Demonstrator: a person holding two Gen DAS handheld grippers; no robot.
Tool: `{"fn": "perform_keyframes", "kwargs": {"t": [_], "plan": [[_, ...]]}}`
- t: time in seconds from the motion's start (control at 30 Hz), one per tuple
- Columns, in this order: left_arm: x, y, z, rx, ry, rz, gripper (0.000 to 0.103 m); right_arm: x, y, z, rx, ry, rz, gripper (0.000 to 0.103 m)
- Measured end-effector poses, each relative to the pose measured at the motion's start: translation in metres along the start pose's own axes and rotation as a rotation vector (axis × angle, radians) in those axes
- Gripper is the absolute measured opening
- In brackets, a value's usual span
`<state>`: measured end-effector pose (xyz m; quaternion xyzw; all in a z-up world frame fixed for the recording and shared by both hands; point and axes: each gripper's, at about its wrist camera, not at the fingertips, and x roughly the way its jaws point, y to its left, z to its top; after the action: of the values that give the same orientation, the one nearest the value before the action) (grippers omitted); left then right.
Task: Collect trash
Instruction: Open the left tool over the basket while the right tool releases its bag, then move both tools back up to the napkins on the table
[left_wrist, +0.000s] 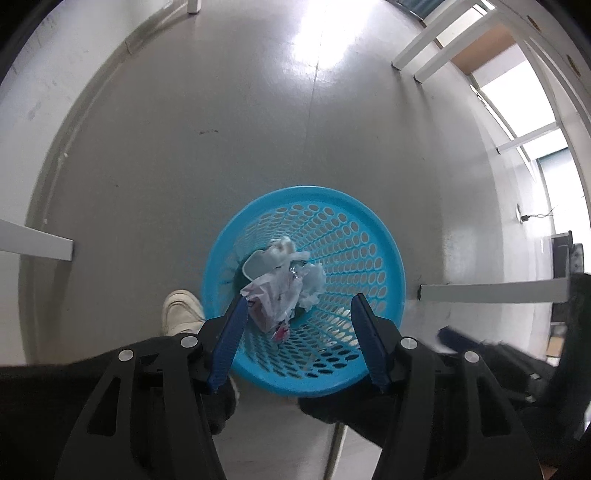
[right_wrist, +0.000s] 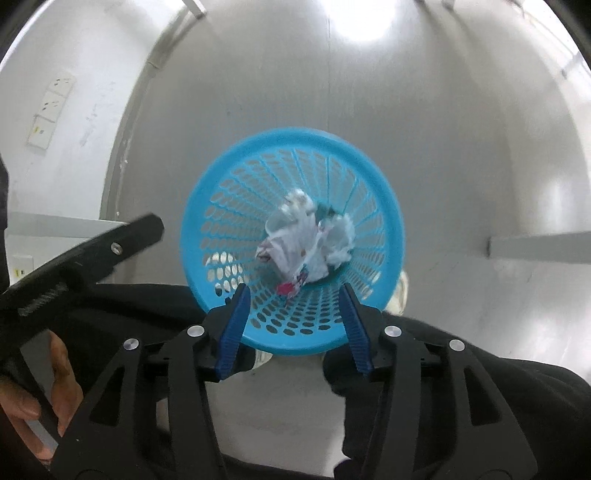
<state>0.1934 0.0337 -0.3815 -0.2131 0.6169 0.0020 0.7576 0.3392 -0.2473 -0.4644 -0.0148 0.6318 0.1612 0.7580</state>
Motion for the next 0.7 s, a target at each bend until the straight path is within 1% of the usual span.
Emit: {"fn": "perform_keyframes", "kwargs": {"t": [0.07, 0.2, 0.27, 0.33, 0.47, 0.57, 0.6, 0.63, 0.7], "plan": [[-0.012, -0.001, -0.004, 0.009, -0.02, 0.001, 0.059, -0.018, 0.001, -0.006, -0.006, -0.047, -0.014, 0.048], [-0.041, -0.004, -0.017, 0.025, -0.08, 0.001, 0.059, -0.052, 0.004, -0.022, -0.035, -0.118, -0.008, 0.049], [-0.054, -0.006, -0.025, 0.038, -0.107, -0.003, 0.06, -0.072, 0.007, -0.032, -0.053, -0.158, 0.005, 0.053], [-0.071, -0.01, -0.036, 0.065, -0.135, -0.007, 0.061, -0.091, 0.008, -0.044, -0.069, -0.196, 0.017, 0.055], [-0.107, -0.015, -0.058, 0.12, -0.206, -0.003, 0.064, -0.115, 0.012, -0.06, -0.083, -0.226, 0.058, 0.055], [-0.136, -0.016, -0.075, 0.138, -0.243, -0.038, 0.066, -0.136, 0.013, -0.074, -0.089, -0.254, 0.077, 0.055], [-0.149, -0.016, -0.081, 0.135, -0.268, -0.056, 0.068, -0.144, 0.014, -0.077, -0.095, -0.267, 0.079, 0.054], [-0.159, -0.016, -0.087, 0.132, -0.291, -0.065, 0.072, -0.152, 0.015, -0.081, -0.102, -0.284, 0.087, 0.055], [-0.183, -0.017, -0.098, 0.132, -0.342, -0.078, 0.074, -0.174, 0.018, -0.091, -0.111, -0.33, 0.098, 0.055]]}}
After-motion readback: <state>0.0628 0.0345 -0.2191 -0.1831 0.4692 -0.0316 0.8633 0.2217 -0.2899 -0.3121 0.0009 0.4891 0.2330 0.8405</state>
